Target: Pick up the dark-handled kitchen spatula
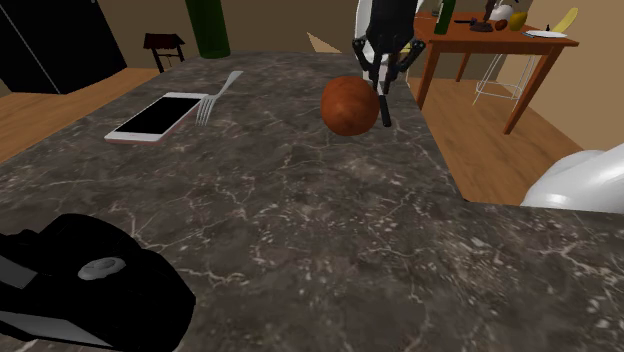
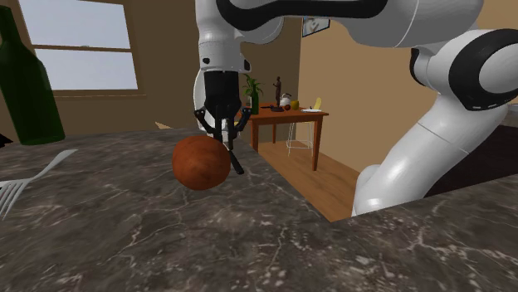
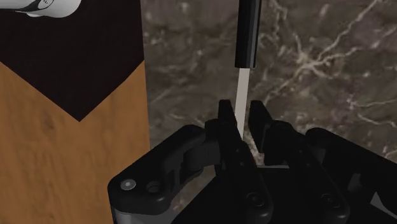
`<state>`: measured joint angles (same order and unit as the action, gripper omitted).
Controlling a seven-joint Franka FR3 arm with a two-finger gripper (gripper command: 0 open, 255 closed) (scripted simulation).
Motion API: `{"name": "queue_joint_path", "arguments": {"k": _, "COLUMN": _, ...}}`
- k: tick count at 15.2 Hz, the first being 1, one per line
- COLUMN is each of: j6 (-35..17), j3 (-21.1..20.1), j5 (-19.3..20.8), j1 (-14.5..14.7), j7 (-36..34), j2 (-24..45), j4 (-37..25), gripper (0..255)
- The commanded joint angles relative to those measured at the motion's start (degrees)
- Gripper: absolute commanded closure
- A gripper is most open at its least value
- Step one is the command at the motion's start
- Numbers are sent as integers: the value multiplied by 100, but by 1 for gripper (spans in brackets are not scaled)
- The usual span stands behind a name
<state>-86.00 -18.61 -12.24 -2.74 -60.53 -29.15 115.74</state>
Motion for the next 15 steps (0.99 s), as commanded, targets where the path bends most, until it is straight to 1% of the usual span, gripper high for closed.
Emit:
{"name": "queue_joint_path", "arguments": {"k": 1, "j6": -4, "j3": -1, "j5": -1, "j1": 0, "j7": 0, "j2": -2, "j4": 5, "gripper": 255}}
{"name": "queue_joint_path", "arguments": {"k": 7, "j6": 1, "j3": -1, "j5": 0, "j1": 0, "j7": -2, "j2": 2, "j4": -4, "gripper": 255}}
{"name": "queue_joint_path", "arguments": {"k": 15, "j6": 591, "j3": 30, "j5": 64, "j1": -36, "j7": -87, "j2": 225, "j4": -816, "gripper": 255}}
